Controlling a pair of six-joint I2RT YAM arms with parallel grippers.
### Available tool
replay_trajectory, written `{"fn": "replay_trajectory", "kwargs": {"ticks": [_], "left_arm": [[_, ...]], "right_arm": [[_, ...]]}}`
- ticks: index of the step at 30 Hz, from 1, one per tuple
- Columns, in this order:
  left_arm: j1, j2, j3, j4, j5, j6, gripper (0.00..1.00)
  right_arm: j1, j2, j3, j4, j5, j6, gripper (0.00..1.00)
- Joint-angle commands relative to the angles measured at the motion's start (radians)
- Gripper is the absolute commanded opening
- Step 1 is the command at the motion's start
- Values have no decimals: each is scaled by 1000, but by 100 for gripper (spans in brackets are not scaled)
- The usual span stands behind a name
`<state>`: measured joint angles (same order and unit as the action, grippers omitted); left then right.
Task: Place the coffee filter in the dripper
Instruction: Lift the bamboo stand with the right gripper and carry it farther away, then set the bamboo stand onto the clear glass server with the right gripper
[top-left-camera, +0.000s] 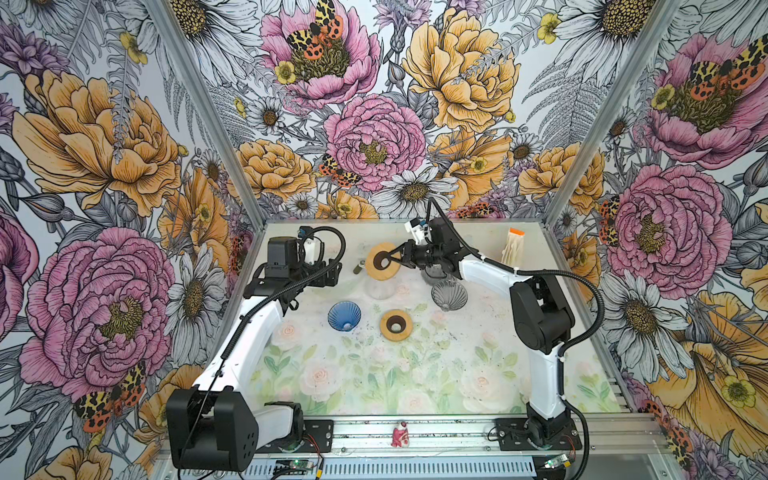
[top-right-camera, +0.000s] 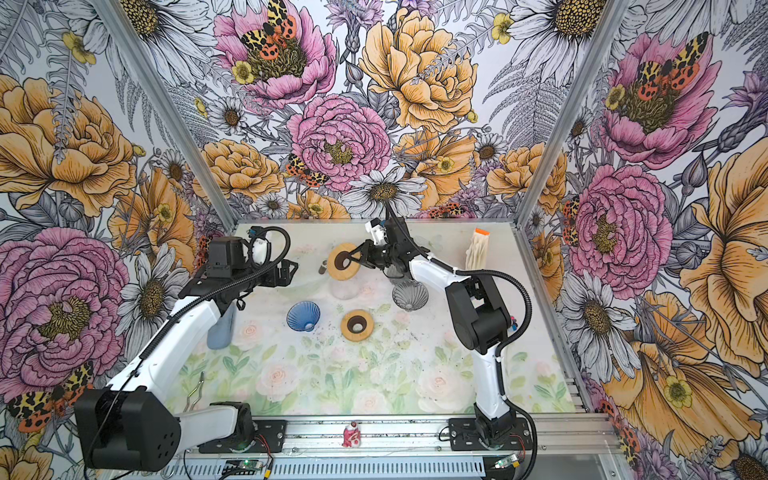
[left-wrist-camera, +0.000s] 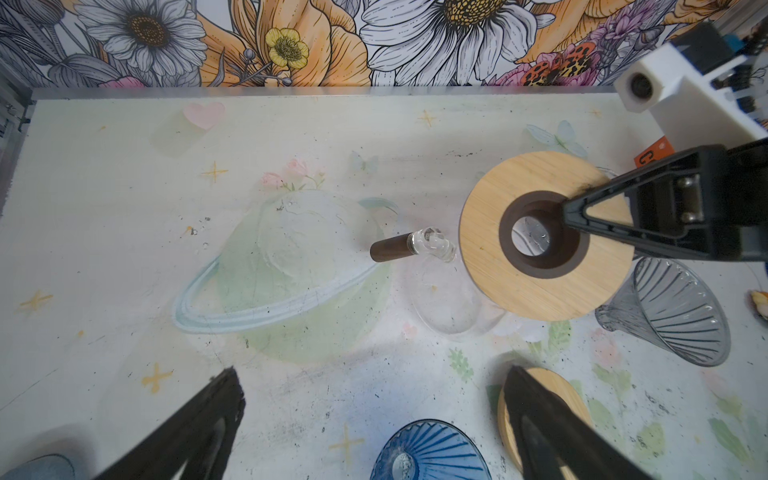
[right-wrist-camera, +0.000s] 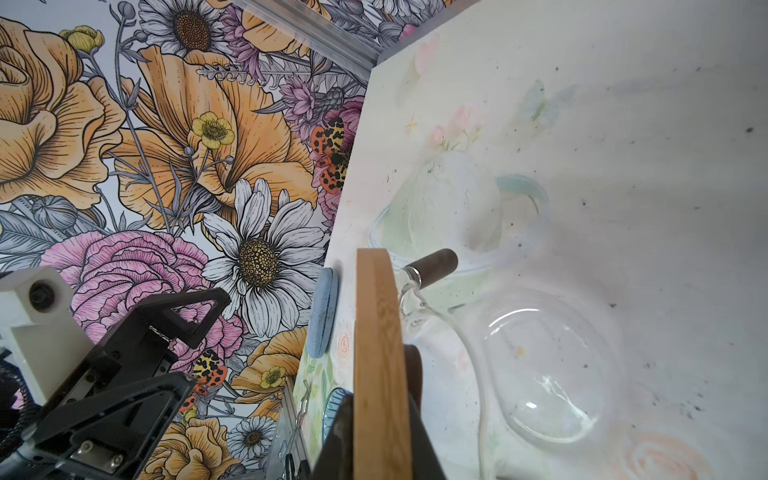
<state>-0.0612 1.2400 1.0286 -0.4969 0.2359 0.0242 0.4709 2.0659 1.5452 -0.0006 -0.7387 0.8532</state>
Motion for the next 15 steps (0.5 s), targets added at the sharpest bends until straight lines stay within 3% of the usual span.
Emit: {"fn": "replay_trajectory", "kwargs": {"ticks": [1,15], "left_arm": [[8,-10,-3,-8,20,-10,99],[18,-17,2,-22,27,-7,99]], "right_arm": [[3,35,39,58,-10,14,0],[0,54,33,79,-8,30,10]]}}
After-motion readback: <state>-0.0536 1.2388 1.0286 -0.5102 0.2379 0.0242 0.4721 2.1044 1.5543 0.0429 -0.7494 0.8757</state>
